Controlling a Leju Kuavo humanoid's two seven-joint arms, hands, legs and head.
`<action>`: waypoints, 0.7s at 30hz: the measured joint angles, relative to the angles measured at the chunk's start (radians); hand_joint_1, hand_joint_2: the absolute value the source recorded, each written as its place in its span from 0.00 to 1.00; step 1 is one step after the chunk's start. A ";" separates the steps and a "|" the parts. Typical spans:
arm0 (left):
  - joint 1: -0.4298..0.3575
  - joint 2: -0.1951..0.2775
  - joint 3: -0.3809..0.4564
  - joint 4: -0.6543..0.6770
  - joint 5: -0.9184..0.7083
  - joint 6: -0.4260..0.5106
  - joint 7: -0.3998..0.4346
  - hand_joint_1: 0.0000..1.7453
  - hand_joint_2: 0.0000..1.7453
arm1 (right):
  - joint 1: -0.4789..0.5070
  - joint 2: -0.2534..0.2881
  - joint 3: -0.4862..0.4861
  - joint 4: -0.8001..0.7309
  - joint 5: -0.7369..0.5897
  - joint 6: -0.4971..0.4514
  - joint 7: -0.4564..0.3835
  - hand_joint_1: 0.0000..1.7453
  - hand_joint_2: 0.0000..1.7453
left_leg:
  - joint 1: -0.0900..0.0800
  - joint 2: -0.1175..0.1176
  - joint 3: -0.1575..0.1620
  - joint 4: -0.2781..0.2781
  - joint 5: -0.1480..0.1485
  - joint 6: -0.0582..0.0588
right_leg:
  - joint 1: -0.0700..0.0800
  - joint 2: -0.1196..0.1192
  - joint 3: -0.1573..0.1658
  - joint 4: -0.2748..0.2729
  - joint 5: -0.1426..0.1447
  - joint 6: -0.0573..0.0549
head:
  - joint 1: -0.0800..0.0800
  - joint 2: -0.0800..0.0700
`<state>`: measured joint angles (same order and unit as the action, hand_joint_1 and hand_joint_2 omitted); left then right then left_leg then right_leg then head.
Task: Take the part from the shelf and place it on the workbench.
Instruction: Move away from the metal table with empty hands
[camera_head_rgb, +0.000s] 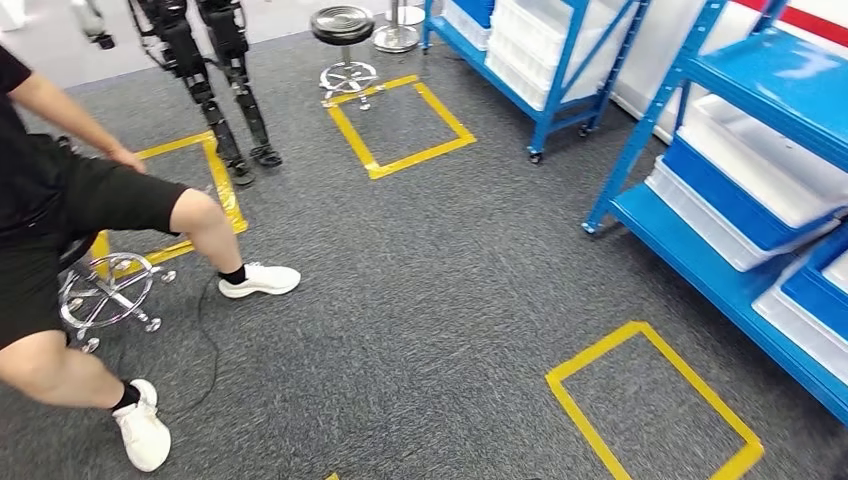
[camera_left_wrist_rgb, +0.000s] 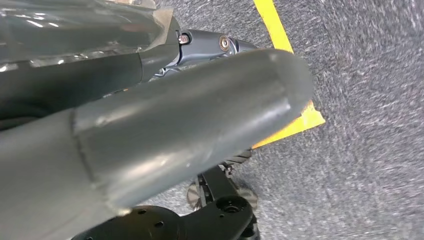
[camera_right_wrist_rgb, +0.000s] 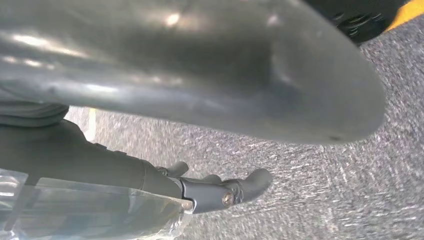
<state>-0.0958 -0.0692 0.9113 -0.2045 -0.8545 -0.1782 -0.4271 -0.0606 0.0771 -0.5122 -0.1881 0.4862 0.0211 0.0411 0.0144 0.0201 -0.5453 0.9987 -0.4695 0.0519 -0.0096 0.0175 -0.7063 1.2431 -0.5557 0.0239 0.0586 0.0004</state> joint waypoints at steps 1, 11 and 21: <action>0.001 0.000 0.000 0.000 -0.003 0.001 0.001 0.00 0.00 | 0.001 0.000 -0.001 0.000 0.000 0.000 0.000 0.00 0.00 | -0.001 0.014 -0.001 0.000 0.000 0.000 | -0.003 -0.003 -0.020 0.043 -0.013 0.005 | 0.000 0.000; -0.011 0.002 -0.006 -0.001 -0.011 0.005 0.004 0.00 0.00 | 0.001 0.002 -0.004 0.000 -0.001 -0.004 0.000 0.00 0.00 | 0.001 0.092 0.024 0.015 -0.037 -0.053 | -0.015 -0.070 0.147 -0.242 0.094 0.009 | -0.003 0.000; -0.003 0.001 -0.009 0.000 -0.023 0.024 0.005 0.00 0.00 | 0.002 0.003 -0.005 0.000 -0.001 -0.009 -0.002 0.00 0.00 | 0.020 -0.070 -0.038 0.098 -0.038 -0.059 | -0.009 0.069 0.151 -0.234 0.101 -0.017 | -0.005 0.000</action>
<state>-0.0993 -0.0683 0.9026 -0.2045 -0.8770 -0.1538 -0.4224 -0.0584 0.0796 -0.5173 -0.1881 0.4852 0.0122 0.0387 0.0344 -0.0498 -0.5828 1.0967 -0.5071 -0.0071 -0.0187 0.0870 -0.5556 1.0091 -0.4551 0.0067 0.0539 0.0004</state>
